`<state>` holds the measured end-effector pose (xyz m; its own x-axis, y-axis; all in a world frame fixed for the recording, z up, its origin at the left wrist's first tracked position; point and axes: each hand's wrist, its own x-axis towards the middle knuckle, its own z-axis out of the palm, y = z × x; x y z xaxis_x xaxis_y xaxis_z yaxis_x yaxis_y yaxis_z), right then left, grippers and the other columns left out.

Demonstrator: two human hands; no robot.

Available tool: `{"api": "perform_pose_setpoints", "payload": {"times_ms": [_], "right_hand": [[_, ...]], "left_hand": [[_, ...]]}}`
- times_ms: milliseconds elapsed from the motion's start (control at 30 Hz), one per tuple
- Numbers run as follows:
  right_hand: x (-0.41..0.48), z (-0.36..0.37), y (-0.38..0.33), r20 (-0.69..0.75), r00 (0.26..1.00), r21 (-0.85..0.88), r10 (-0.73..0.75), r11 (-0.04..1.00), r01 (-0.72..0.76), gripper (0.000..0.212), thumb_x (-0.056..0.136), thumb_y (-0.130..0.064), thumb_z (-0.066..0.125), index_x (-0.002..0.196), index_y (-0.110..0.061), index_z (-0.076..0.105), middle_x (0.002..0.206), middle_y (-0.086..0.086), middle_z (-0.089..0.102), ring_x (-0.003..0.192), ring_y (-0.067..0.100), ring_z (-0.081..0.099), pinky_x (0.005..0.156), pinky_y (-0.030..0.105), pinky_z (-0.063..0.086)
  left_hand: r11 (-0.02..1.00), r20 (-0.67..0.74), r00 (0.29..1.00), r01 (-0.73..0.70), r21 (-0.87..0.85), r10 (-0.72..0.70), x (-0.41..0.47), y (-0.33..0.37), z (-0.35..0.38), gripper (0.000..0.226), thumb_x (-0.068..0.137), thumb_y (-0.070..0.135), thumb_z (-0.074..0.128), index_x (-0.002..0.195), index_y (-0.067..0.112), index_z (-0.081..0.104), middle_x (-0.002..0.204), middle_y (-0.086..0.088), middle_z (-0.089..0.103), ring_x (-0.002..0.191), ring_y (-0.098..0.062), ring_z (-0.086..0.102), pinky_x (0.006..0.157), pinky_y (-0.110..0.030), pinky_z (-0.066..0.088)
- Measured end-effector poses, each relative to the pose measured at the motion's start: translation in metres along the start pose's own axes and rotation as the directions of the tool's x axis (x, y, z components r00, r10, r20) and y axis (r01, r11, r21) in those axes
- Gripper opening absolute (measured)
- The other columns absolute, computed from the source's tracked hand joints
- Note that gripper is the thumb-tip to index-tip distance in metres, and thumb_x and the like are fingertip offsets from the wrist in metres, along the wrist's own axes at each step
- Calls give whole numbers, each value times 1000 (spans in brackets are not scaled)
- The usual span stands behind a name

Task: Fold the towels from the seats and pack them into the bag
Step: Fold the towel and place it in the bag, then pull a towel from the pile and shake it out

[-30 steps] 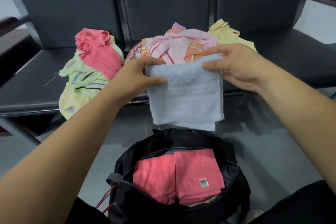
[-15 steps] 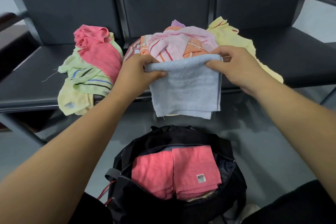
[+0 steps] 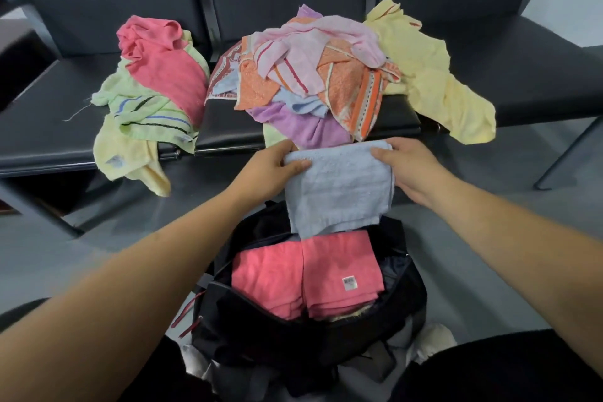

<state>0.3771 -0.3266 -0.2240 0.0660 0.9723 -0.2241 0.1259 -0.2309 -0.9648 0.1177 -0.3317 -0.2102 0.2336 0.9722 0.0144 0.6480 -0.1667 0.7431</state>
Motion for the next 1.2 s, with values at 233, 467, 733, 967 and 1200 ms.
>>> {"api": "perform_pose_setpoints", "payload": {"times_ms": [233, 467, 733, 967, 1200], "right_hand": [[7, -3, 85, 7, 914, -148, 405, 904, -400, 5, 97, -5, 65, 96, -1, 63, 119, 28, 67, 100, 34, 68, 94, 50, 54], [22, 19, 158, -33, 787, -323, 616, 739, -591, 7, 94, 0, 64, 89, 1, 60, 97, 22, 69, 85, 32, 69, 72, 43, 57], [37, 35, 213, -134, 830, -442, 542, 717, -539, 33, 86, -23, 80, 101, 0, 60, 90, 11, 63, 80, 26, 62, 65, 29, 48], [34, 34, 234, -143, 867, -370, 478, 786, -495, 30, 80, 2, 79, 103, -4, 60, 109, 17, 69, 100, 35, 68, 90, 47, 56], [27, 26, 184, -115, 889, -741, 443, 557, -374, 14, 86, -6, 58, 75, -9, 51, 73, 7, 53, 71, 28, 57, 53, 26, 37]], "left_hand": [[952, 262, 933, 284, -114, -247, -16, -55, 76, 24, 94, 31, 69, 93, 9, 58, 83, -4, 59, 70, -17, 57, 58, -26, 55], [831, 557, 731, 542, -123, -395, -22, -111, 123, 15, 97, 18, 66, 101, 10, 55, 88, -6, 63, 73, -18, 66, 58, -32, 62], [748, 324, 730, 657, -91, -602, -7, -166, 181, 40, 80, 44, 80, 77, 13, 56, 78, -8, 60, 79, -28, 65, 75, -39, 53], [737, 340, 688, 676, 23, -642, -18, -174, 201, 24, 86, 17, 74, 78, 13, 52, 82, -5, 59, 68, -15, 52, 54, -25, 40], [816, 270, 772, 518, 257, -576, -17, -141, 155, 18, 90, 11, 60, 104, -1, 61, 111, -21, 68, 107, -35, 63, 81, -34, 46]]}}
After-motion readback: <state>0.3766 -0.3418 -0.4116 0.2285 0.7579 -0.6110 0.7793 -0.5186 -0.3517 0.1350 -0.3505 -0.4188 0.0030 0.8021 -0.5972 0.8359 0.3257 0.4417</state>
